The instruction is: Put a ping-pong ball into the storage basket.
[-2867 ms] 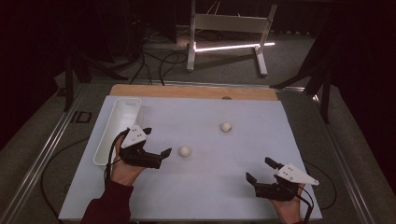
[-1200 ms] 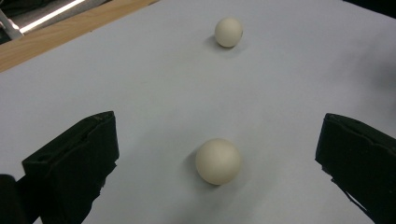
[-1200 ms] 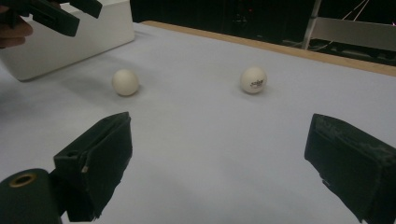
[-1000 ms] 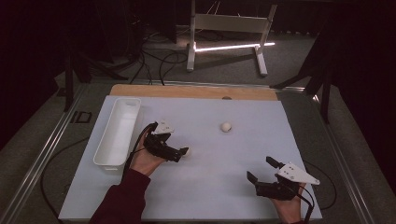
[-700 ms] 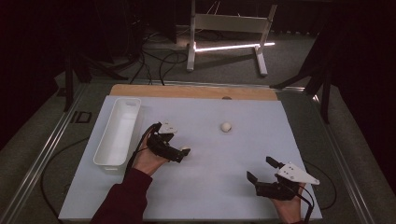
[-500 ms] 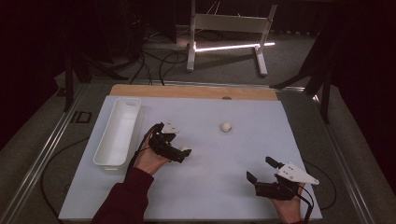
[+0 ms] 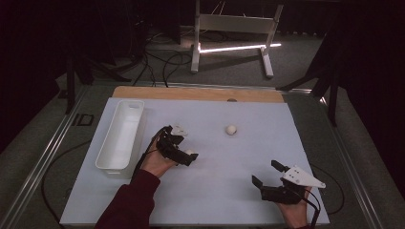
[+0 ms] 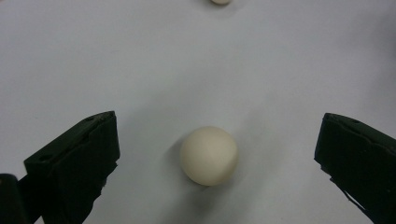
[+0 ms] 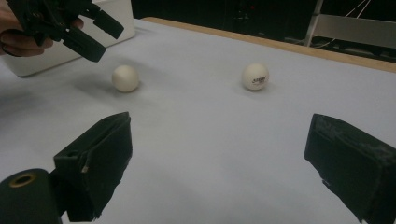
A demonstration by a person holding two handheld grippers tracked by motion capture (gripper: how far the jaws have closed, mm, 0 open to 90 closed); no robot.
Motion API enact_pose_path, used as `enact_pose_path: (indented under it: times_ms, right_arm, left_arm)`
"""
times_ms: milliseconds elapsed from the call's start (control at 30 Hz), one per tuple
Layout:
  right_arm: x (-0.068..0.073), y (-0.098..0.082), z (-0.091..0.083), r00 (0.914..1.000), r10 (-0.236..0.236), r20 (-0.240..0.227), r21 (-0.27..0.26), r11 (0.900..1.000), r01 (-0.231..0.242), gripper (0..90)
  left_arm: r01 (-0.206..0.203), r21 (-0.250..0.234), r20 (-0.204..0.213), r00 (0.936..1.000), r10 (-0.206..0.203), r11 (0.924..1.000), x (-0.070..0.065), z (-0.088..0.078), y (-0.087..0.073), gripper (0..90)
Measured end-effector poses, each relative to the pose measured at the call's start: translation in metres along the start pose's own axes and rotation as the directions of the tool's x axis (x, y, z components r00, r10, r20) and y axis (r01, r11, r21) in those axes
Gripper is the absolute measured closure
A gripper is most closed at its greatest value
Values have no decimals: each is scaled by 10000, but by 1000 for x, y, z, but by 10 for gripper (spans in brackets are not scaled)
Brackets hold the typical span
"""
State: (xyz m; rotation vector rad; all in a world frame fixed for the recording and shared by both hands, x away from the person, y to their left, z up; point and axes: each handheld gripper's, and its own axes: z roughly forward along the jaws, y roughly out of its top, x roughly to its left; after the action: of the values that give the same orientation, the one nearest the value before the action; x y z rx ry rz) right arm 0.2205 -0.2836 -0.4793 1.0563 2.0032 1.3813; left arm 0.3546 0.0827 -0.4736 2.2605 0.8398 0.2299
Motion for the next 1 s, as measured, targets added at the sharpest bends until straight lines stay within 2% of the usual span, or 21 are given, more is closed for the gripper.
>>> enact_pose_path:
  times_ms: [100, 133, 467, 500, 667, 1000]
  right_arm:
    - [0, 0, 0, 10000, -1, -7, 4, 10000, 1, 72]
    - [0, 0, 0, 10000, -27, -25, 6, 10000, 27, 72]
    - [0, 0, 0, 10000, -30, -45, 7, 10000, 30, 72]
    - [0, 0, 0, 10000, -38, -43, -1, 10000, 38, 72]
    - [0, 1, 0, 10000, -21, -35, -27, 10000, 21, 72]
    - [0, 1, -1, 10000, -20, -43, -28, 10000, 20, 72]
  left_arm:
    - [-1, 54, 32, 10000, 0, 10000, 0, 1, 0, 10]
    - [42, 239, 108, 9999, -45, 9997, -1, 4, 1, 20]
    - [107, 713, 153, 9998, -118, 9974, 0, 13, 1, 32]
    - [69, 908, 125, 9999, -81, 9958, -1, 16, 1, 33]
    - [42, 1233, -107, 9999, -29, 9924, -1, 22, 1, 54]
    - [100, 1559, -260, 9996, -60, 9877, 0, 28, -1, 112]
